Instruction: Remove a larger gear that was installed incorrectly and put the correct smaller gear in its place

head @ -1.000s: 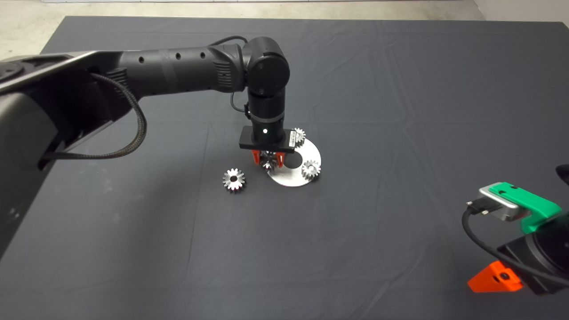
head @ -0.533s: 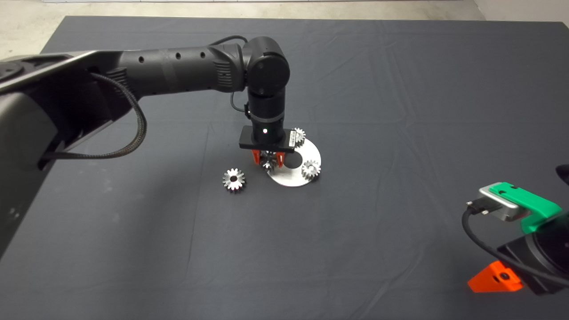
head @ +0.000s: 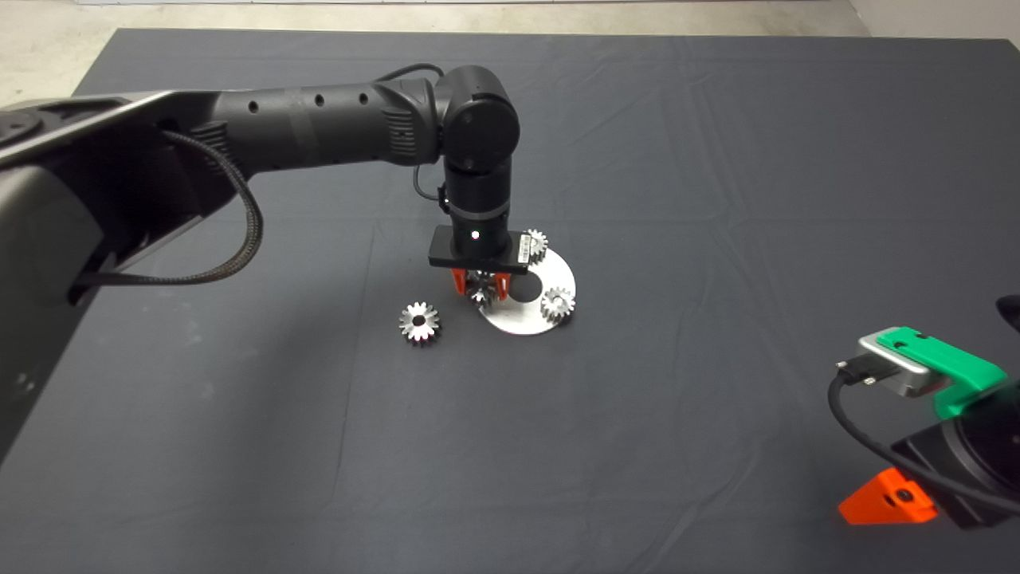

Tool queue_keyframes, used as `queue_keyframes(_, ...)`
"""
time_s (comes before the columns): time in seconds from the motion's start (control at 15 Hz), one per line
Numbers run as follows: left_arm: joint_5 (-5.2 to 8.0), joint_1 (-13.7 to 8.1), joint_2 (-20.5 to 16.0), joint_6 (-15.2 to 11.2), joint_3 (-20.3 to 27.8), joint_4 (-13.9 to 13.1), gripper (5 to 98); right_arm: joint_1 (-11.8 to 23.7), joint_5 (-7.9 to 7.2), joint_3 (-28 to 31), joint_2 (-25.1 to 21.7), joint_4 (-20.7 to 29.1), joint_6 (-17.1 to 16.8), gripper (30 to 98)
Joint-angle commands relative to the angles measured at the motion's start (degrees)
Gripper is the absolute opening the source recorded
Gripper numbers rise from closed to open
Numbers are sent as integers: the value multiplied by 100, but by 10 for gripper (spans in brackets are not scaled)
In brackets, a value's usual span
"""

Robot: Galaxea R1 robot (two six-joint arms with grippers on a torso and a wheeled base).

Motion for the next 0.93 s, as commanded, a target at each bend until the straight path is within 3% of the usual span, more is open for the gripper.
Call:
queue_keyframes(0.0, 169, -79, -1, 11, -59, 103, 362, 60, -339, 18, 11, 176, 18, 969)
queue_keyframes(0.87, 116, -176, -1, -33, -59, 98, 362, 60, -339, 18, 11, 176, 18, 969)
